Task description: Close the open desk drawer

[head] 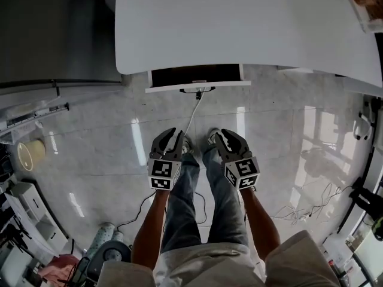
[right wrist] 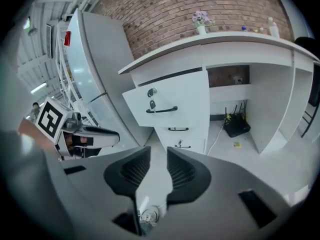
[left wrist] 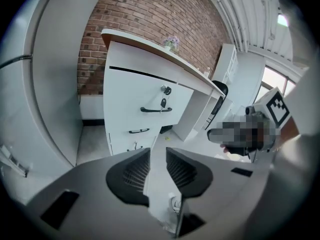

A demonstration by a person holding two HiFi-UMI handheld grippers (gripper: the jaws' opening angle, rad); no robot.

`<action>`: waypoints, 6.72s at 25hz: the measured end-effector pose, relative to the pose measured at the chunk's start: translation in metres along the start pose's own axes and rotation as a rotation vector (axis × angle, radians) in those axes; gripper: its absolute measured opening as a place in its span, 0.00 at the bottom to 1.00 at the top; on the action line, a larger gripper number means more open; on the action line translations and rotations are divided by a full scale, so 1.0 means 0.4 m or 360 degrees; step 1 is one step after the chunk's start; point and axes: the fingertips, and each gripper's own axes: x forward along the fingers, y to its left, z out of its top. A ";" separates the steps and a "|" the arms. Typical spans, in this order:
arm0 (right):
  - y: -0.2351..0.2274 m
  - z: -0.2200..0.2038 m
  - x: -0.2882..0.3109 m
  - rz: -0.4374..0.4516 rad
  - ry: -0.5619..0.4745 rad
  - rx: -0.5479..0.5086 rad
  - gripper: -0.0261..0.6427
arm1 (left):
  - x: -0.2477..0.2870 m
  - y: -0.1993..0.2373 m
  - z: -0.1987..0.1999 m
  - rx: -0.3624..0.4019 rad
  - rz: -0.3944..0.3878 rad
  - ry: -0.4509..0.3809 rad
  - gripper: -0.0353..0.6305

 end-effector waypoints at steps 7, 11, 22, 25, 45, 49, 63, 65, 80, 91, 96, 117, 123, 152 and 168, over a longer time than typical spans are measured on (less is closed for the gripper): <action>-0.015 0.021 0.019 0.0110 -0.0057 0.0220 0.24 | 0.018 0.013 -0.003 -0.0359 -0.0074 -0.0100 0.24; -0.059 0.038 0.025 0.0368 -0.0309 0.1155 0.24 | 0.018 0.067 0.034 -0.1186 -0.0229 -0.0437 0.23; -0.091 0.079 0.110 0.0658 -0.0432 0.1604 0.24 | 0.103 0.085 0.113 -0.1513 -0.0451 -0.0616 0.23; -0.106 0.114 0.148 0.0669 -0.0452 0.1582 0.24 | 0.139 0.099 0.137 -0.1500 -0.0446 -0.0598 0.23; -0.133 0.246 0.245 0.0731 -0.0502 0.1449 0.13 | 0.207 0.131 0.231 -0.1462 -0.0524 -0.0618 0.16; -0.134 0.247 0.242 0.0724 -0.0505 0.1436 0.13 | 0.208 0.128 0.233 -0.1459 -0.0521 -0.0609 0.15; -0.209 0.386 0.367 0.0608 -0.0520 0.1368 0.13 | 0.318 0.230 0.366 -0.1427 -0.0438 -0.0637 0.16; -0.223 0.410 0.392 0.0594 -0.0512 0.1356 0.13 | 0.340 0.250 0.389 -0.1420 -0.0420 -0.0635 0.16; -0.245 0.443 0.427 0.0636 -0.0517 0.1424 0.13 | 0.370 0.270 0.418 -0.1374 -0.0369 -0.0627 0.16; -0.173 0.309 0.301 0.0654 -0.0473 0.1506 0.12 | 0.278 0.169 0.285 -0.1386 -0.0377 -0.0545 0.16; -0.154 0.237 0.257 0.0633 -0.0429 0.1482 0.07 | 0.250 0.113 0.229 -0.1357 -0.0395 -0.0506 0.07; -0.034 0.448 0.045 0.0040 -0.0316 -0.0064 0.07 | 0.046 0.011 0.440 -0.0123 0.0011 -0.0361 0.07; 0.054 0.472 -0.089 0.0016 -0.0391 -0.0134 0.07 | -0.075 -0.049 0.467 -0.0044 -0.0018 -0.0401 0.07; 0.326 0.767 -0.601 -0.0125 -0.0694 -0.0300 0.07 | -0.609 -0.254 0.788 0.0319 0.0002 -0.0661 0.07; 0.330 0.758 -0.614 -0.0121 -0.0700 -0.0291 0.06 | -0.610 -0.267 0.768 0.0329 0.0036 -0.0642 0.07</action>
